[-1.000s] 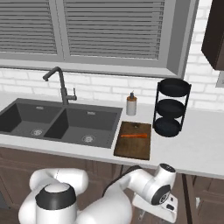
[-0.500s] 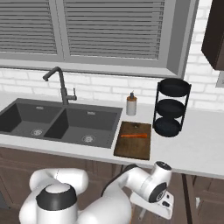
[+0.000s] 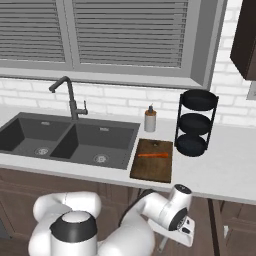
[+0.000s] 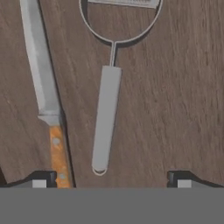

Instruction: Place the appropriate cutting tool for cutting the carrot skin on the cutting board.

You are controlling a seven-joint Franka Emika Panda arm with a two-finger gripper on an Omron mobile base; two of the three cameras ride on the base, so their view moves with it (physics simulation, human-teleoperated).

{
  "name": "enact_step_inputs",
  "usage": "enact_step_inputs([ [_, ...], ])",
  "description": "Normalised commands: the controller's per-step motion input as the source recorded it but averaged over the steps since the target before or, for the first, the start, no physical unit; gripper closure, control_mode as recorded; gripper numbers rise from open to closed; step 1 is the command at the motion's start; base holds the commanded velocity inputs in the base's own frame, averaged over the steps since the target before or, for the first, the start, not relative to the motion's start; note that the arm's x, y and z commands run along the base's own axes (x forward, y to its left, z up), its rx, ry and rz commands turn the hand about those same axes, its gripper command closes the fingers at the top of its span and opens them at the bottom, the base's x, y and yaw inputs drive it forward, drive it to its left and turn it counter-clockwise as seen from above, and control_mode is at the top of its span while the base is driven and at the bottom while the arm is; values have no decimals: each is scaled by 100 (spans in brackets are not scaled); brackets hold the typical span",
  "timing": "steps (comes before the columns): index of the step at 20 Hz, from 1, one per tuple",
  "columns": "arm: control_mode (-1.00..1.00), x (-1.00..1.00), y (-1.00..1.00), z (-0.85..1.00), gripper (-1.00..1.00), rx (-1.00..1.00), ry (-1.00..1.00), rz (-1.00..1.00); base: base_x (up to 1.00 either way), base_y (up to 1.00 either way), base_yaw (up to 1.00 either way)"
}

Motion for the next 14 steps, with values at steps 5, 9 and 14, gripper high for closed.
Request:
enact_step_inputs([
  [5,-100,22,7,-25,-100,0,0,0,0,0,0],
  [9,-100,12,4,-27,-100,0,0,0,0,0,0],
  [14,-100,2,0,-26,-100,0,-1,0,0,0,0],
])
